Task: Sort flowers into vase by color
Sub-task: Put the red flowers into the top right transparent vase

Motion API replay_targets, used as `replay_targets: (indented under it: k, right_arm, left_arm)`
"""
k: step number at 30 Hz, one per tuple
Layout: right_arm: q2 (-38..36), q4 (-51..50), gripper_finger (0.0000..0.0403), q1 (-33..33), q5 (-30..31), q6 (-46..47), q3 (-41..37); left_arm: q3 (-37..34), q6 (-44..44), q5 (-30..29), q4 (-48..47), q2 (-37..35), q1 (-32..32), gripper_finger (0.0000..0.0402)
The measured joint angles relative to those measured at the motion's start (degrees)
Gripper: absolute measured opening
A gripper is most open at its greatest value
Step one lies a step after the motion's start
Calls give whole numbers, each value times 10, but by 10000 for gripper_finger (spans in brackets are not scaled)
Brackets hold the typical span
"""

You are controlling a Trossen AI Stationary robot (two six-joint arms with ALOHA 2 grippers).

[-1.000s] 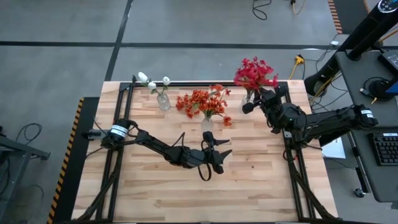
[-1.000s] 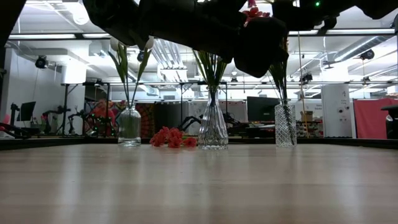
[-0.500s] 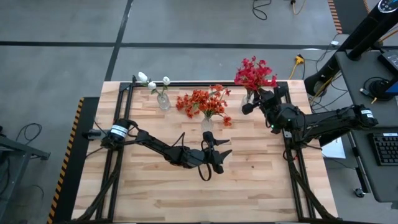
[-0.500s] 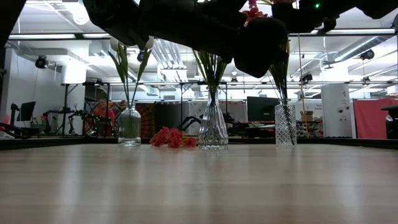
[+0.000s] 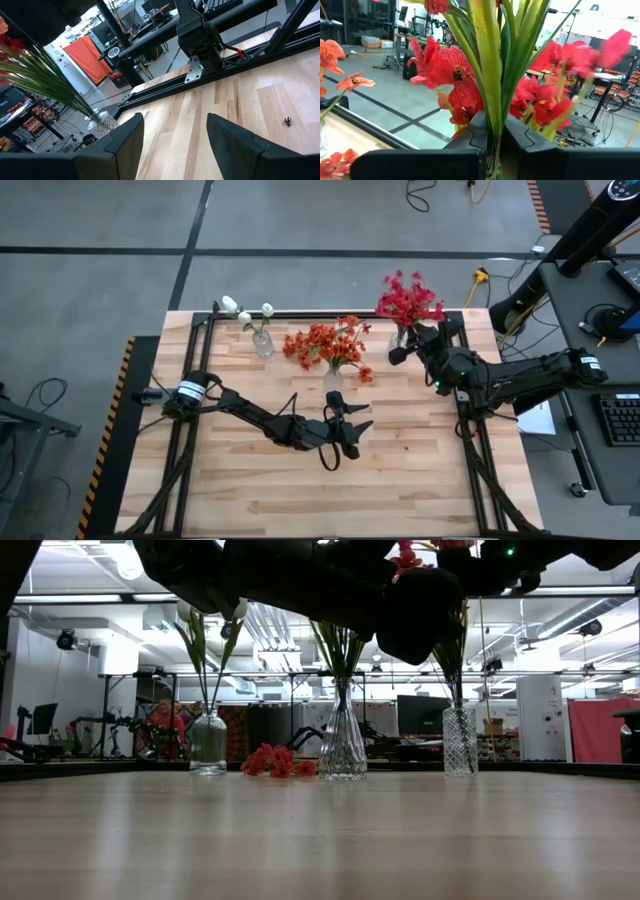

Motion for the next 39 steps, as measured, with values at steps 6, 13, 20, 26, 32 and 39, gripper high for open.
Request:
replay_targets:
  k: [6,13,20,26,32,39]
  right_arm:
    - [0,-2,18,0,5,1,0]
    - [1,-36,18,0,7,30,0]
    - [1,-45,18,0,8,40,0]
    - [1,-60,18,0,8,41,0]
    - [1,-68,18,0,8,41,0]
    - [1,-75,19,0,8,37,0]
  left_arm:
    - [0,0,0,0,0,0,199]
    - [0,0,0,0,0,0,199]
    - [0,0,0,0,0,0,199]
    - [0,0,0,0,0,0,199]
    - [0,0,0,0,0,0,199]
    - [0,0,0,0,0,0,199]
